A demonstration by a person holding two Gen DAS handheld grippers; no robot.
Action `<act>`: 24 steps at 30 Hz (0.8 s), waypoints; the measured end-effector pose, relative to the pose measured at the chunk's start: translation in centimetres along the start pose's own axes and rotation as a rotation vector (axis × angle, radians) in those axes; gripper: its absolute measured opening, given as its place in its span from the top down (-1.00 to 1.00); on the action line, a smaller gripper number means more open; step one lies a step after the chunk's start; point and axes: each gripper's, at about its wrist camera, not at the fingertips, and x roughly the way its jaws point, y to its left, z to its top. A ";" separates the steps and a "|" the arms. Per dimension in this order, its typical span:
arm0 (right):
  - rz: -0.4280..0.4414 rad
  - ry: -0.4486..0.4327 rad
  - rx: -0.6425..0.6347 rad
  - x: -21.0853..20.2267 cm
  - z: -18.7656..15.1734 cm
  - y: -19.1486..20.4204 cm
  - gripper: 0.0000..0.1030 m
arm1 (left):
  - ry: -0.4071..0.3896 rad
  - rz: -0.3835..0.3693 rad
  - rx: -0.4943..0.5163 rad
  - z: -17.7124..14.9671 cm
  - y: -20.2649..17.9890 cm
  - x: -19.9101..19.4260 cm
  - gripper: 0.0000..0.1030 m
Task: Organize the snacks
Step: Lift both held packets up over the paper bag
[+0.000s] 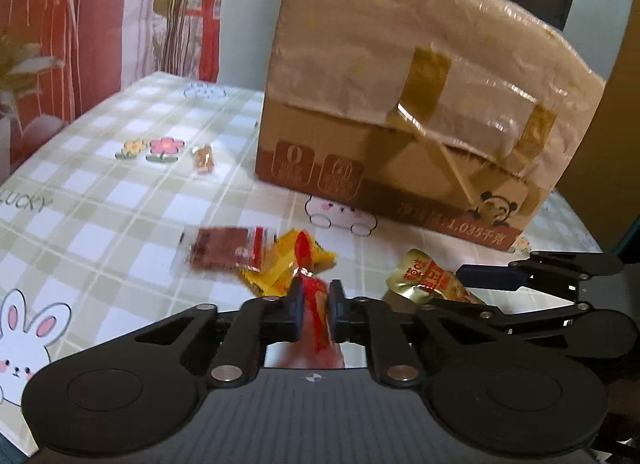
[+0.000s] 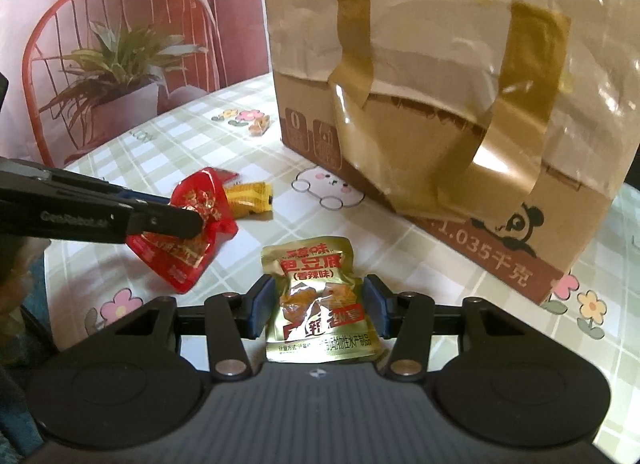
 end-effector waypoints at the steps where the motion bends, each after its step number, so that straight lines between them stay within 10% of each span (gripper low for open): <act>1: 0.001 -0.006 -0.004 -0.2 0.1 0.1 0.01 | -0.001 0.002 0.000 0.1 0.0 -0.2 0.78; 10: 0.001 -0.051 -0.042 -1.7 1.4 1.1 0.01 | -0.033 -0.016 -0.044 0.5 1.2 -2.1 0.79; 24: 0.004 -0.270 -0.140 -6.7 8.1 2.8 0.01 | -0.292 -0.022 -0.018 8.3 1.7 -9.0 0.79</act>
